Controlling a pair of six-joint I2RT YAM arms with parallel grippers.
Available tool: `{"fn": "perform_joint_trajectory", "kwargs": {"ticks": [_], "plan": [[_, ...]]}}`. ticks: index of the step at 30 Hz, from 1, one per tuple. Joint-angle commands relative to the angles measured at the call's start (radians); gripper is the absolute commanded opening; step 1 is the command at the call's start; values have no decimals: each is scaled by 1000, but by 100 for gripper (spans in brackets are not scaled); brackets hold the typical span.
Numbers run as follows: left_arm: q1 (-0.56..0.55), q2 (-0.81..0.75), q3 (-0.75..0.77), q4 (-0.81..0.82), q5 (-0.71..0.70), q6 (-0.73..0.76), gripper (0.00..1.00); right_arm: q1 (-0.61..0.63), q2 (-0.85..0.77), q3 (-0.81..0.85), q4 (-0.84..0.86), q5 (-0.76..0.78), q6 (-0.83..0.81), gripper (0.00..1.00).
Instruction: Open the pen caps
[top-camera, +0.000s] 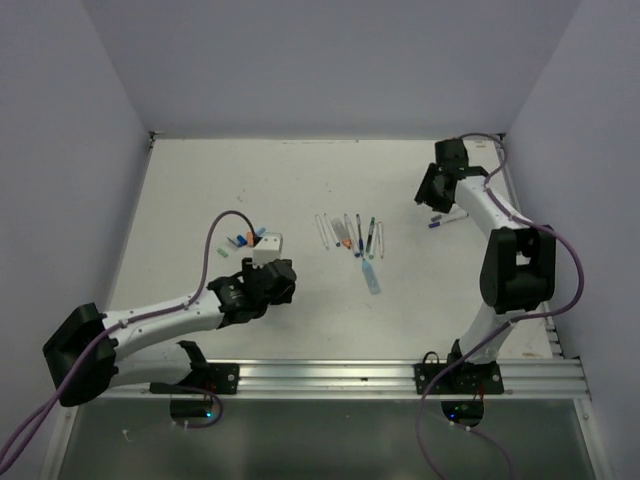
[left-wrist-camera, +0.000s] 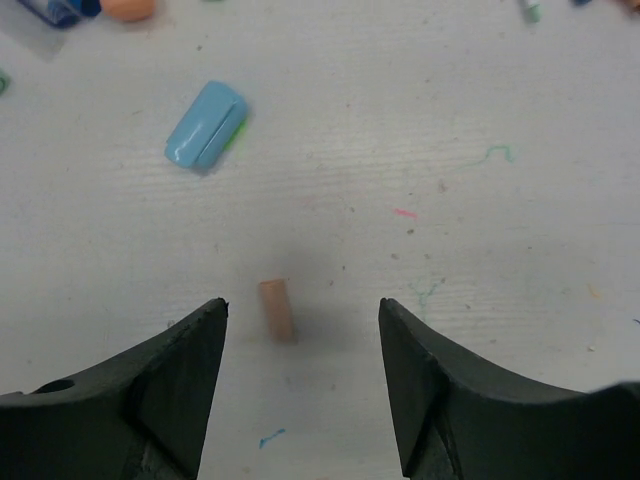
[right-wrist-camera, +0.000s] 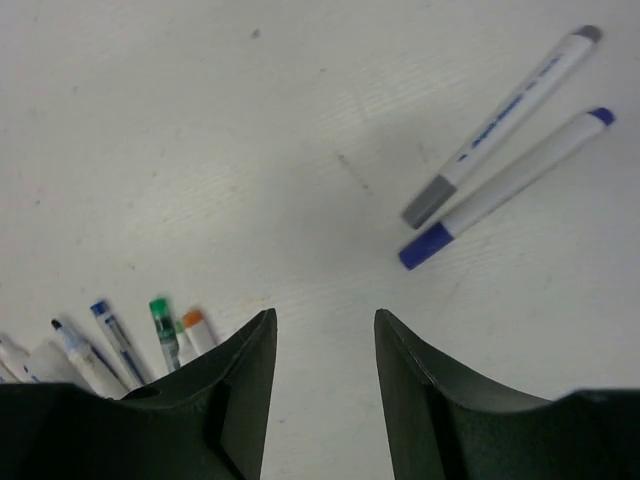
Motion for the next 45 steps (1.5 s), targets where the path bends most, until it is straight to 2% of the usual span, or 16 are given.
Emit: {"fn": "perform_joint_trajectory", "kwargs": {"ticks": [1,6,11,28,33,39,42,43,45], "plan": [[2,-100,29,138,24,138,66,-88,48,44,-70,43,90,47],[2,-158,26,264,148,271,67,-171,82,18,-42,61,165,44],[2,-143,13,312,211,305,67,-197,115,15,-27,74,186,43],[5,-129,-13,349,237,333,69,-217,235,67,-18,107,216,45],[7,-125,-17,352,242,333,70,-219,218,37,-24,127,209,43],[9,-119,-14,355,259,325,70,-217,191,-43,-24,135,199,31],[10,-117,-8,344,268,322,70,-219,180,-80,-16,126,186,16],[9,-117,0,341,274,322,70,-219,172,-92,-9,123,182,3],[12,-120,7,335,283,325,70,-217,145,-132,1,121,179,0]]}}
